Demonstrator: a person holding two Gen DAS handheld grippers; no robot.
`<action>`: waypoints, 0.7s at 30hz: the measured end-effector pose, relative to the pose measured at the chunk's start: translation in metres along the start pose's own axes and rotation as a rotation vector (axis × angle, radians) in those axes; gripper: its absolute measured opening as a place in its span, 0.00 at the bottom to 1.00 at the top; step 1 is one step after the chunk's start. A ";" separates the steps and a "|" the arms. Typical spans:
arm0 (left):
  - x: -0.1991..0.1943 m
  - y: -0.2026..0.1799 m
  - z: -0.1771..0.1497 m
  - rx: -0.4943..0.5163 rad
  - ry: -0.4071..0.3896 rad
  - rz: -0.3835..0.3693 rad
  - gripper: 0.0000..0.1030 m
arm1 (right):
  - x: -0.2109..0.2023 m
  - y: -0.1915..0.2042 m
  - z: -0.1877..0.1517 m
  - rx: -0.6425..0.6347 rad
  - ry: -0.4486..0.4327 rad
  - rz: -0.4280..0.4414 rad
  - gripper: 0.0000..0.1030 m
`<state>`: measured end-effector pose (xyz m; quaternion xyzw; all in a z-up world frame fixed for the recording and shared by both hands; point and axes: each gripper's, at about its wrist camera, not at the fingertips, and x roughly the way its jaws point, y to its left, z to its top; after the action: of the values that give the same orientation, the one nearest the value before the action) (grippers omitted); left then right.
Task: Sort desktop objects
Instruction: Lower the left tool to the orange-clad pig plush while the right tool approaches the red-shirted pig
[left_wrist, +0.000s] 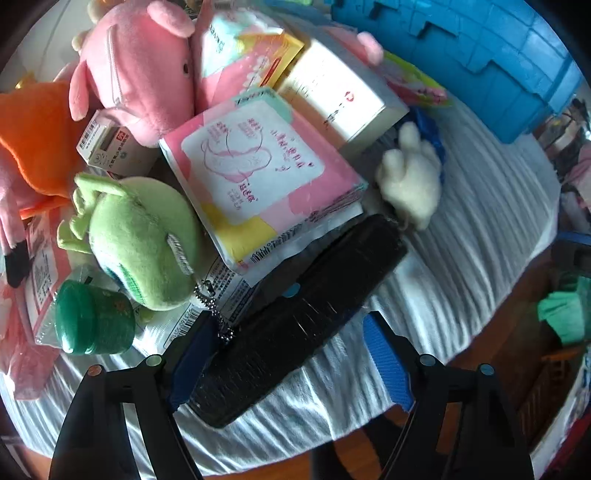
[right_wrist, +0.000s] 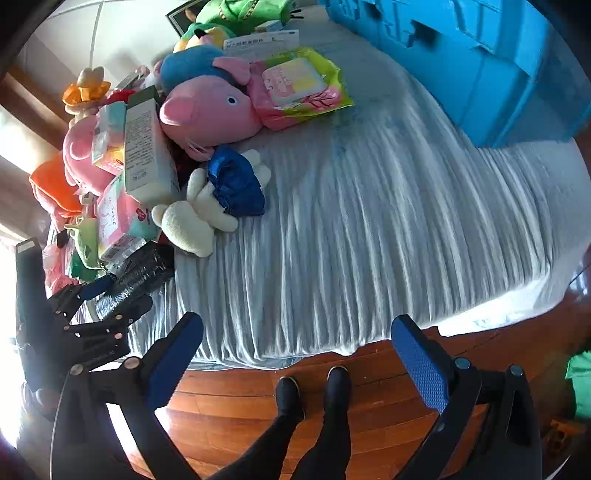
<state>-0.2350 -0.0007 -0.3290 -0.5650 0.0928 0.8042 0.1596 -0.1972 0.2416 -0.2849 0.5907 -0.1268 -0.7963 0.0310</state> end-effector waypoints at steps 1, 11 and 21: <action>0.000 0.000 0.000 0.006 -0.001 -0.002 0.79 | -0.001 0.000 -0.001 0.010 -0.005 0.001 1.00; -0.074 0.098 -0.023 -0.269 -0.097 0.097 0.80 | -0.010 0.050 0.017 -0.076 -0.066 0.053 1.00; -0.127 0.190 -0.026 -0.515 -0.159 0.204 0.81 | -0.009 0.151 0.073 -0.318 -0.113 0.116 0.89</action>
<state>-0.2412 -0.2058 -0.2253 -0.5098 -0.0709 0.8550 -0.0643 -0.2789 0.1099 -0.2204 0.5242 -0.0347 -0.8352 0.1626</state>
